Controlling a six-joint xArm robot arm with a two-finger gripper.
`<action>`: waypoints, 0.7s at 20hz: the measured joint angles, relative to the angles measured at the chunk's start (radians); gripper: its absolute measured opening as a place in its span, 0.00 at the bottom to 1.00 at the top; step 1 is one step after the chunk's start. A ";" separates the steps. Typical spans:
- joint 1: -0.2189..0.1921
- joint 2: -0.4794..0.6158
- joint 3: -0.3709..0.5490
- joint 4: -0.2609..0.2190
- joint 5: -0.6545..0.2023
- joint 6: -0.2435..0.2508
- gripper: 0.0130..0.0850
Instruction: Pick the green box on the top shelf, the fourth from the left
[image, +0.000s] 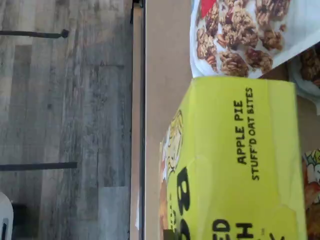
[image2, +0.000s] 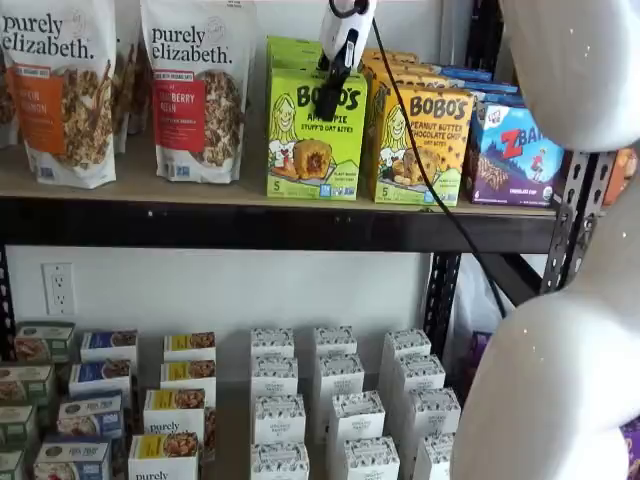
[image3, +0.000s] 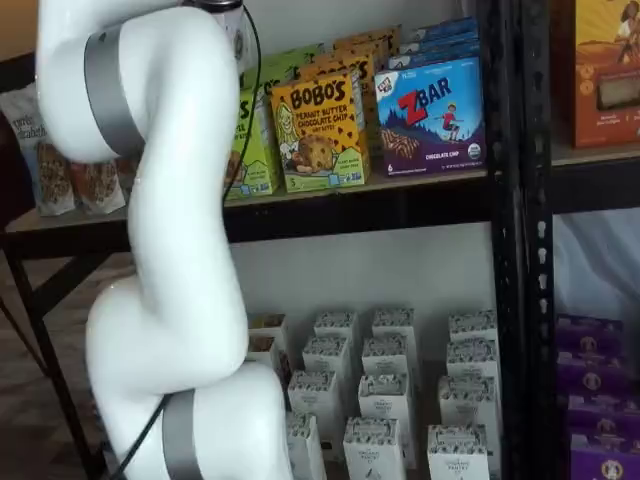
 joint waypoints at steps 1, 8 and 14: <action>0.001 0.001 -0.002 -0.001 0.002 0.001 0.50; 0.002 0.002 -0.006 -0.011 0.010 0.002 0.50; -0.002 0.002 -0.003 -0.009 0.011 -0.003 0.33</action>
